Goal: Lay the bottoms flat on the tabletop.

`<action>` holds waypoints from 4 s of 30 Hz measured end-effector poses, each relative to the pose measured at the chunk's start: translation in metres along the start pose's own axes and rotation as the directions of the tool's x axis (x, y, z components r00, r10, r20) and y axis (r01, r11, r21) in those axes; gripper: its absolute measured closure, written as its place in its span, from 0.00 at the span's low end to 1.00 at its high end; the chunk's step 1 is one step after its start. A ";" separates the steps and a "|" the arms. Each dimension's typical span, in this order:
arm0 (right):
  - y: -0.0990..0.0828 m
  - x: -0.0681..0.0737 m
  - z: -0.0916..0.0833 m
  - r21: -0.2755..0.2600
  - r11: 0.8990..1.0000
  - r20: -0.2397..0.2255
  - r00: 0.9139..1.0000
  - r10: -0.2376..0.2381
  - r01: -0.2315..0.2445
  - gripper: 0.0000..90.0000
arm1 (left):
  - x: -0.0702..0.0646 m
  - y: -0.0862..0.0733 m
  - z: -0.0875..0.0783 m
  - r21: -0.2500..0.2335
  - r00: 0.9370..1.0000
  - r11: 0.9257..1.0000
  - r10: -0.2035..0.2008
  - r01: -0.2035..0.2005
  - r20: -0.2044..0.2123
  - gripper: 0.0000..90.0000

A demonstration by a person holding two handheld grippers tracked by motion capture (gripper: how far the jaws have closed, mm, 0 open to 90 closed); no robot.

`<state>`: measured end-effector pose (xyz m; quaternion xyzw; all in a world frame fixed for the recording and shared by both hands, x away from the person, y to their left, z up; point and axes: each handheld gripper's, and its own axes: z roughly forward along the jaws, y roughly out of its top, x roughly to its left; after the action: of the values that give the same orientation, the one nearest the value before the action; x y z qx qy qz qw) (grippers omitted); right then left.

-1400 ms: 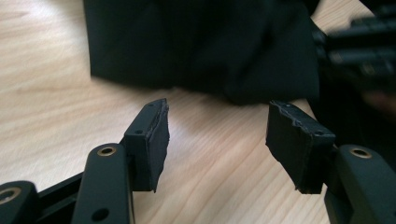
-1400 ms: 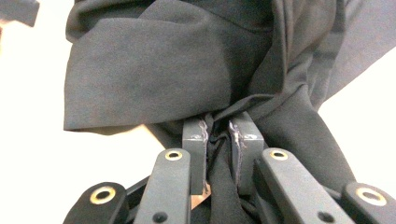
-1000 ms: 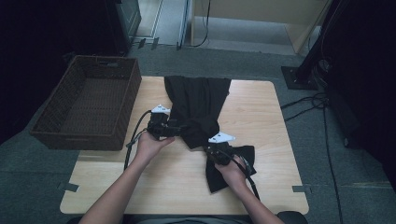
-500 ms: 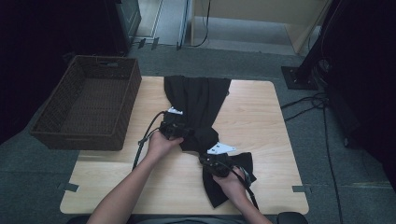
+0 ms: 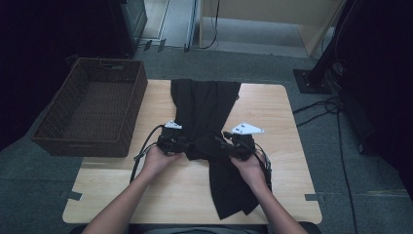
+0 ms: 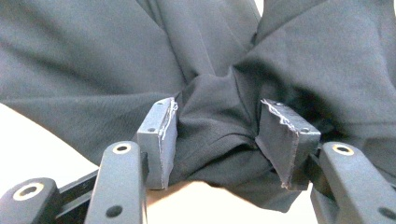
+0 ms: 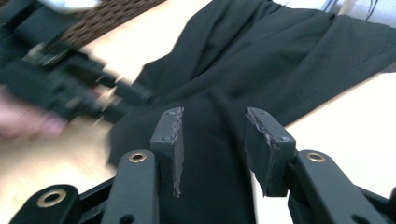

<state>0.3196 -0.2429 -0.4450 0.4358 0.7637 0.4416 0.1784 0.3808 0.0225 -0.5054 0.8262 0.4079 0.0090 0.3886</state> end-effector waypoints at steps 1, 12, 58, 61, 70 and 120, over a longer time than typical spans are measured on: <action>0.000 0.000 0.000 0.000 1.000 0.000 1.000 0.000 0.000 0.64 | 0.000 0.000 0.000 0.000 1.000 1.000 0.000 0.000 0.000 0.52; 0.032 -0.039 0.072 0.068 0.995 0.066 0.996 0.066 -0.070 0.58 | -0.001 -0.008 -0.004 -0.019 1.000 1.000 -0.005 0.005 -0.002 0.52; -0.022 -0.116 0.058 0.148 0.976 0.328 0.939 0.103 -0.159 0.88 | 0.040 -0.010 -0.037 -0.070 0.993 0.995 -0.082 0.076 -0.089 0.56; -0.020 -0.111 0.054 0.093 0.979 0.239 0.958 0.155 -0.182 0.74 | 0.027 0.002 -0.044 -0.151 0.998 0.987 -0.061 0.058 -0.015 0.57; -0.019 -0.064 0.083 0.136 0.990 0.109 0.994 0.019 -0.034 0.62 | -0.001 0.015 -0.001 -0.076 0.998 0.997 0.009 -0.004 0.063 0.54; -0.048 -0.038 0.050 0.149 0.989 0.118 0.993 -0.003 -0.015 0.77 | 0.004 0.005 0.008 -0.012 0.998 0.998 0.065 -0.065 -0.006 0.52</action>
<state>0.3493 -0.2594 -0.5159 0.4755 0.7814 0.3573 0.1888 0.3897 0.0181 -0.5092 0.8367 0.3817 0.0262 0.3919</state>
